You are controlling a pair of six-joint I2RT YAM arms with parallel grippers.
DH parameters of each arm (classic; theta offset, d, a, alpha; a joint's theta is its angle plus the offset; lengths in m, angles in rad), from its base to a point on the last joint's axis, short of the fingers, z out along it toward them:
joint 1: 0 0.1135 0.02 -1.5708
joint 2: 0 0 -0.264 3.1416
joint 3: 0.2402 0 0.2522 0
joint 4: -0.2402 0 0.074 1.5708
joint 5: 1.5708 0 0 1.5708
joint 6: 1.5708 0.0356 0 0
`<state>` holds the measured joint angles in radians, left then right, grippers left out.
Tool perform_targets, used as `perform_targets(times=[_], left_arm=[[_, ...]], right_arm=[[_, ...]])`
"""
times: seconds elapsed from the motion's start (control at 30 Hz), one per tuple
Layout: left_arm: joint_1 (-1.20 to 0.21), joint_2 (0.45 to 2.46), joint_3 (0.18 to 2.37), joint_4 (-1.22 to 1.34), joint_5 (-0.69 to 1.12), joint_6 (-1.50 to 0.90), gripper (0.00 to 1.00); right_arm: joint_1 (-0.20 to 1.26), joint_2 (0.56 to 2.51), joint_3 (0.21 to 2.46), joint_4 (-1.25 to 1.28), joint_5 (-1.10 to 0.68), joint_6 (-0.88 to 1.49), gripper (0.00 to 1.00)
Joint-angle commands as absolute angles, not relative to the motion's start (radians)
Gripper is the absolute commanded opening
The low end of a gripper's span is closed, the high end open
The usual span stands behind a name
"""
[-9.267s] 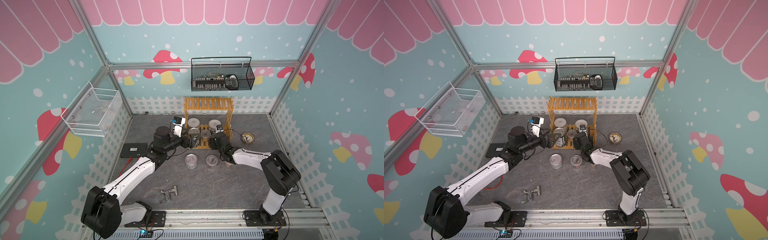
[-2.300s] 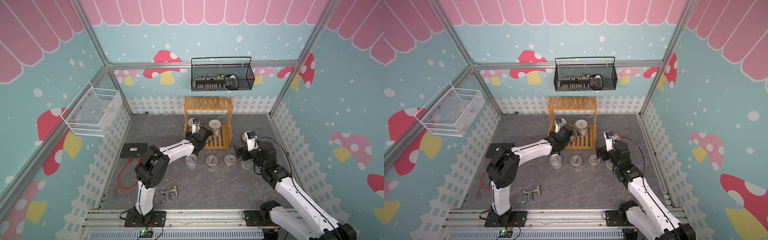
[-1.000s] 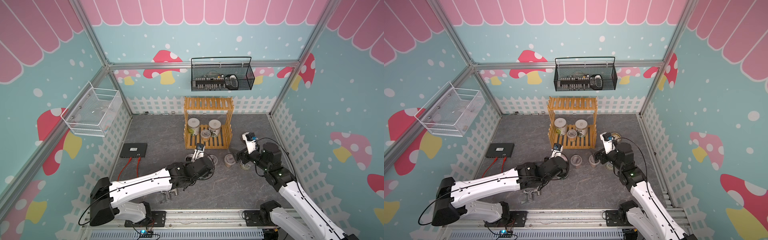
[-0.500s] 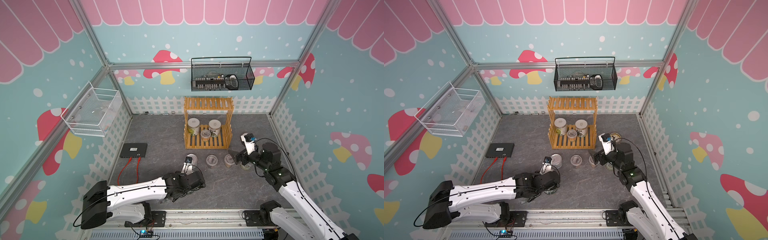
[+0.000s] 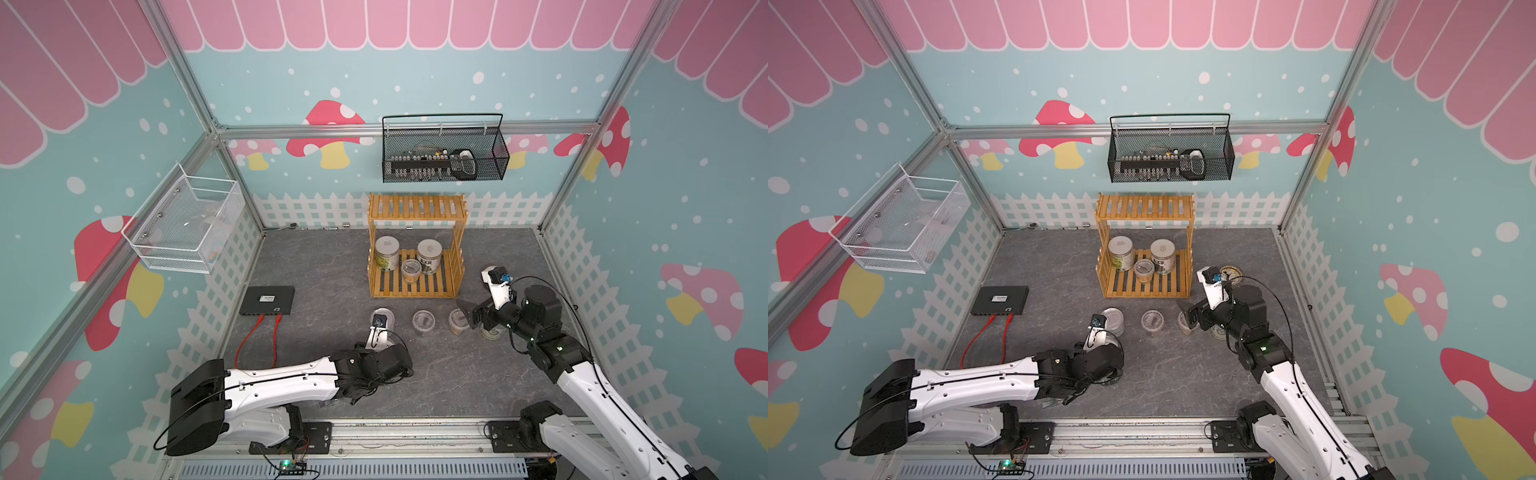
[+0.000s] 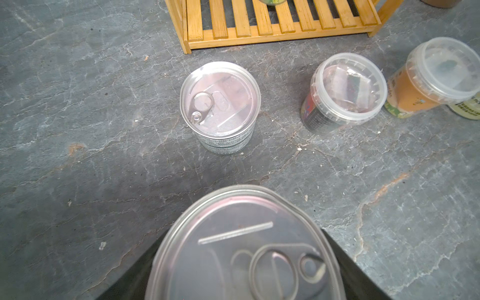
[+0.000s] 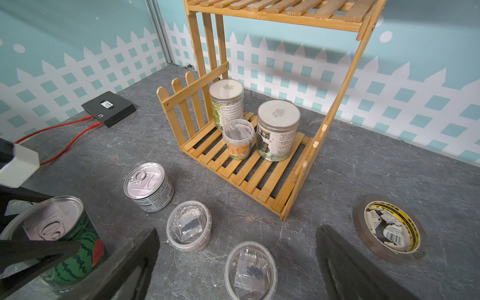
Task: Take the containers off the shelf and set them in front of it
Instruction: Place the container at the center of the board.
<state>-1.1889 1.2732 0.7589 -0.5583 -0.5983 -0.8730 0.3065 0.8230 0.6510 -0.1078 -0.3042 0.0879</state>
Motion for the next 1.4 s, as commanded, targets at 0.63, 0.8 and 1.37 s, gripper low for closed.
perform_targets(times=[0.63,0.8,1.37], left_arm=[[-1.194,1.27,0.745,-0.592,-0.588,-0.813,0.85],[-1.184,1.264,0.748,-0.596,-0.597,-0.802,0.85],[-1.163,1.271,0.846,-0.587,-0.6,-0.719,0.94]], right_arm=[[0.3,0.799,0.637,-0.086,-0.31,0.072,0.99],[0.3,0.802,0.639,-0.085,-0.316,0.072,0.99],[0.301,0.824,0.653,-0.069,-0.341,0.076,0.99]])
